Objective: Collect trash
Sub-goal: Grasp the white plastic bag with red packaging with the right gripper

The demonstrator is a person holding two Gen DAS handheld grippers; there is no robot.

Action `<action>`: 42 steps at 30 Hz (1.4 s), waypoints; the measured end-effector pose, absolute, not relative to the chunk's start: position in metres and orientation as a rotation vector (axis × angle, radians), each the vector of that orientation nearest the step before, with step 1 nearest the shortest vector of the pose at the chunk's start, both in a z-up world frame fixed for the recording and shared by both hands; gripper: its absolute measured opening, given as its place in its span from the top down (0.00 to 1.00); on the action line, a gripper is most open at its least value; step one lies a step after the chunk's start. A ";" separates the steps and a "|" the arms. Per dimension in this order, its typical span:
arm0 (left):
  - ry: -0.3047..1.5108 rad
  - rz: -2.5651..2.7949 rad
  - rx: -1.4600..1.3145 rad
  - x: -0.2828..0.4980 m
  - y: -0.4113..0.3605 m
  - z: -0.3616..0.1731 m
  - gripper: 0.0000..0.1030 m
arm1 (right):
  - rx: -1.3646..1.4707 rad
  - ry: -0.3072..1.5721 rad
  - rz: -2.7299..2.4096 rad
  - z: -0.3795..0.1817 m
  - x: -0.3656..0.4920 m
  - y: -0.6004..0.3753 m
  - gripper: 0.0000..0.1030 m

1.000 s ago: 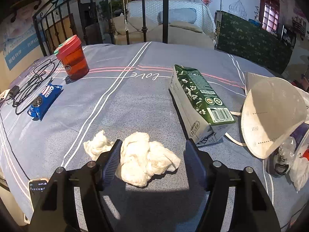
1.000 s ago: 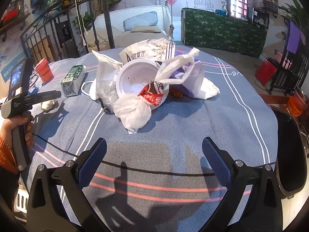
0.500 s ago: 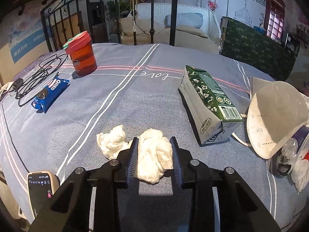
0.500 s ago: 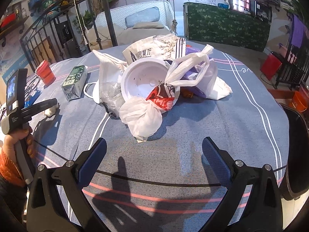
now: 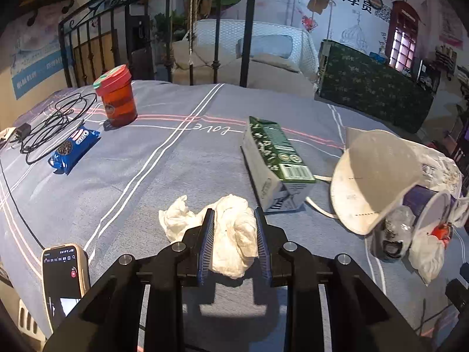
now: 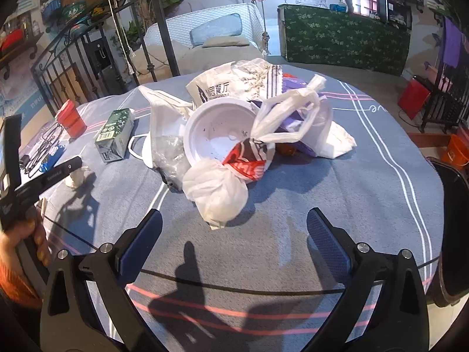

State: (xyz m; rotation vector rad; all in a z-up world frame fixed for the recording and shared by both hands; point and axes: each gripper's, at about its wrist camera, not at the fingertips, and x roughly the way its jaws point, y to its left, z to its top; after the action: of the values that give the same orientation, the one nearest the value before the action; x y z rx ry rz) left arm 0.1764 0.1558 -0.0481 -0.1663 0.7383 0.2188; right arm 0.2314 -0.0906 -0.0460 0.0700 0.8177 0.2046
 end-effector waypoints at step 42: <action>0.640 -0.233 -0.038 0.110 -0.013 -0.015 0.74 | 0.103 0.668 0.172 -0.018 0.177 -0.145 0.91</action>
State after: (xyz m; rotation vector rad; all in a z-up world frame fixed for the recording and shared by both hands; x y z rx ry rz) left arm 0.1105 -0.0133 -0.0146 -0.0375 0.6397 -0.2332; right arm 0.1768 -0.1453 -0.0182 0.1032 0.6676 0.1717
